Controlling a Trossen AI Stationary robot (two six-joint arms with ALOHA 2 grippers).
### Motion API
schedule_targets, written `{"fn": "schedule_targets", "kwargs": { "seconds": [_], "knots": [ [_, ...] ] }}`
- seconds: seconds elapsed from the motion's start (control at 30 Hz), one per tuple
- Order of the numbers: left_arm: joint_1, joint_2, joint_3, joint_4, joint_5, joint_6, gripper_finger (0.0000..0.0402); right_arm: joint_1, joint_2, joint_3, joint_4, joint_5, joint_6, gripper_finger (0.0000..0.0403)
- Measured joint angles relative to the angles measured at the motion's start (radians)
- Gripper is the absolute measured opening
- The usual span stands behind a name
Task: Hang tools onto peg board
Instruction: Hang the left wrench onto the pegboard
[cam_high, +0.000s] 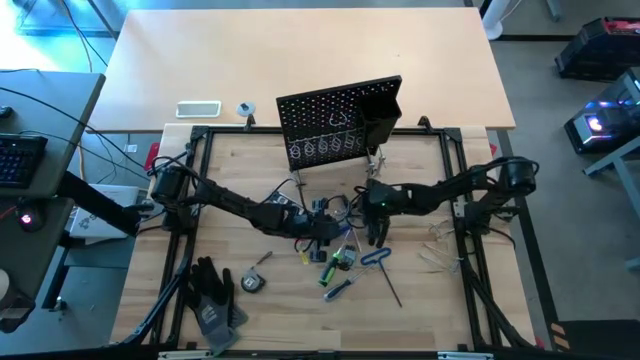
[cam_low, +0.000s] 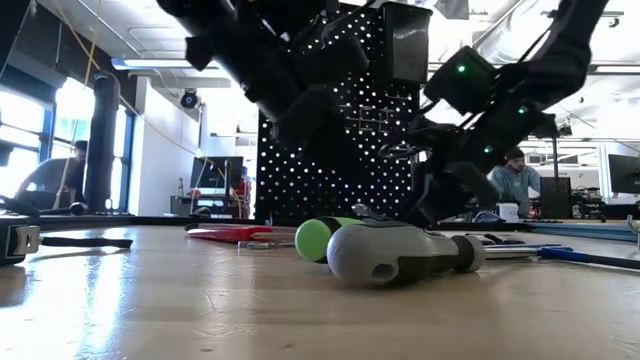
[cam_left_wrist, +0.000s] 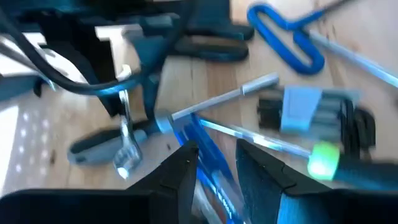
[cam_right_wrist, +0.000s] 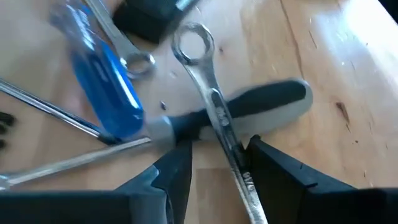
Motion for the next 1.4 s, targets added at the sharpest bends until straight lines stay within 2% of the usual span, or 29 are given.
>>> {"fn": "schedule_targets", "kwargs": {
  "seconds": [0.13, 0.33, 0.37, 0.57, 1.1, 1.4],
  "knots": [
    [-0.011, 0.000, -0.013, 0.003, -0.003, -0.005, 0.0102, -0.016, 0.015, 0.009, -0.045, -0.043, 0.001, 0.0122],
    [-0.013, 0.000, -0.028, 0.002, -0.017, -0.018, 0.0102, -0.032, 0.015, 0.007, -0.057, -0.096, 0.005, 0.0032],
    [-0.013, 0.000, -0.029, -0.002, -0.021, -0.023, 0.0102, -0.032, 0.015, 0.007, -0.057, -0.097, 0.005, 0.0026],
    [-0.011, 0.000, -0.030, 0.002, -0.035, -0.055, 0.0102, -0.018, 0.011, 0.005, -0.051, -0.086, 0.037, 0.0030],
    [0.012, 0.000, -0.030, 0.021, -0.098, -0.176, 0.0102, 0.069, -0.081, 0.000, -0.120, 0.048, 0.079, 0.0028],
    [0.012, 0.000, -0.030, 0.119, -0.161, -0.215, 0.0102, 0.114, -0.173, 0.000, -0.168, 0.130, 0.139, 0.0028]
  ]
}}
